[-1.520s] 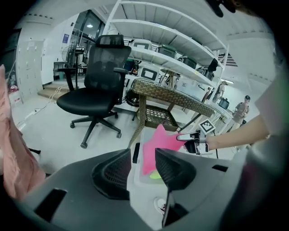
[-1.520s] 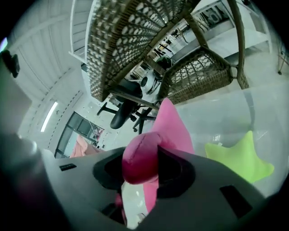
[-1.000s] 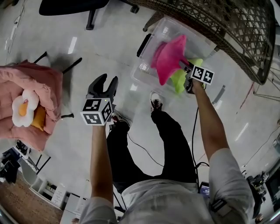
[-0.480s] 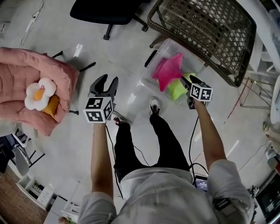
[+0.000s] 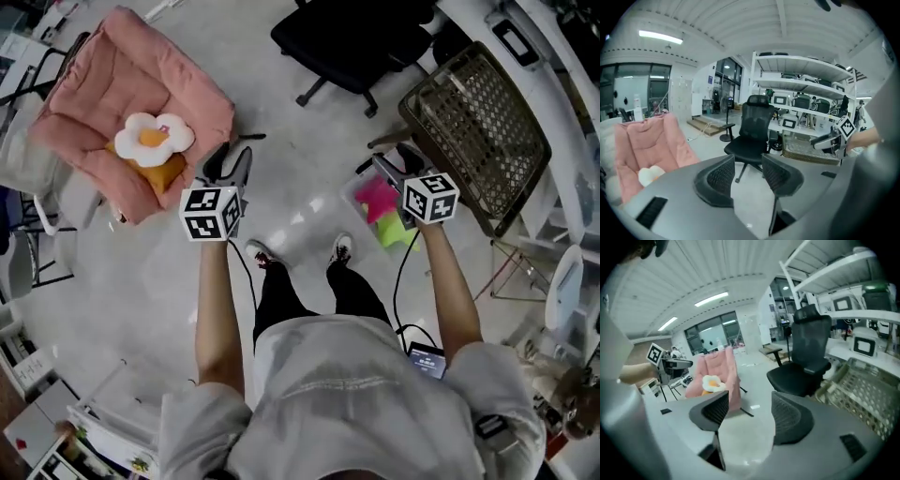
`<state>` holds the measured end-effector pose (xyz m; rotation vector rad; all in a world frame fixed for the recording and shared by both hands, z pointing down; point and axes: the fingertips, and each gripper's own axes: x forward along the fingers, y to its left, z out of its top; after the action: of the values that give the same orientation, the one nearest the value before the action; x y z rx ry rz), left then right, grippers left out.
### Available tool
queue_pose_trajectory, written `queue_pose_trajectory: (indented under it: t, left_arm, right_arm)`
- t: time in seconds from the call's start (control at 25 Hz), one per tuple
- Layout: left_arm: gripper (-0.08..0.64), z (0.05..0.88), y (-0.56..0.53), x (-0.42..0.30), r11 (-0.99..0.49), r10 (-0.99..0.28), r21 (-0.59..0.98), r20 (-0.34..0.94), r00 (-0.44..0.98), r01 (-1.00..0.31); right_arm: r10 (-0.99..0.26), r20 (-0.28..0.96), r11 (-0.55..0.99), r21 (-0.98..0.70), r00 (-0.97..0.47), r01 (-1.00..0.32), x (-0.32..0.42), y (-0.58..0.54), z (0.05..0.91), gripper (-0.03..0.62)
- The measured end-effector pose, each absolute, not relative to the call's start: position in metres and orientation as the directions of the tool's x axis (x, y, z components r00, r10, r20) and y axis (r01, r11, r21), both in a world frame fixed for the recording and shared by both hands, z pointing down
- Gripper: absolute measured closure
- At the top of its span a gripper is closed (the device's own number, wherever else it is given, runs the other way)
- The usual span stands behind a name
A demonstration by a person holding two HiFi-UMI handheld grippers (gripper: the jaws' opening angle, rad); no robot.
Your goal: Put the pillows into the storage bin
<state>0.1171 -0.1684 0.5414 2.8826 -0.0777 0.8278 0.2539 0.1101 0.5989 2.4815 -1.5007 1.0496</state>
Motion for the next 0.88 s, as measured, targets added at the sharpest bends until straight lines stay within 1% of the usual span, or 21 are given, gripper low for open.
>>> queue_pose_trajectory:
  t: [0.2,0.4,0.56,0.72,0.88]
  left_arm:
    - [0.362,0.5,-0.242,0.056,-0.979,-0.117,0.087,0.497,0.86,-0.183]
    - [0.362,0.468,-0.317,0.002,-0.953,-0.23,0.079,0.438,0.869,-0.293]
    - [0.362,0.453,-0.368,-0.042,-0.932,-0.294,0.077,0.408,0.864,-0.353]
    - [0.362,0.449,-0.413,-0.081,-0.912,-0.342,0.078,0.402,0.85,-0.404]
    - [0.362,0.454,-0.447,-0.11,-0.898,-0.368,0.075,0.416,0.832,-0.435]
  right_arm:
    - [-0.841,0.496,-0.368,-0.226,0.218,-0.902,0.221,-0.007,0.521,0.288]
    - [-0.89,0.428,-0.273,-0.221,0.158,-0.936,0.195,-0.118,0.473,0.287]
    - [-0.909,0.403,-0.203,-0.217,0.102,-0.955,0.157,-0.193,0.457,0.287]
    - [-0.932,0.361,-0.139,-0.289,0.027,-0.947,0.126,-0.266,0.447,0.287]
    - [-0.931,0.364,-0.077,-0.256,-0.022,-0.964,0.098,-0.322,0.449,0.288]
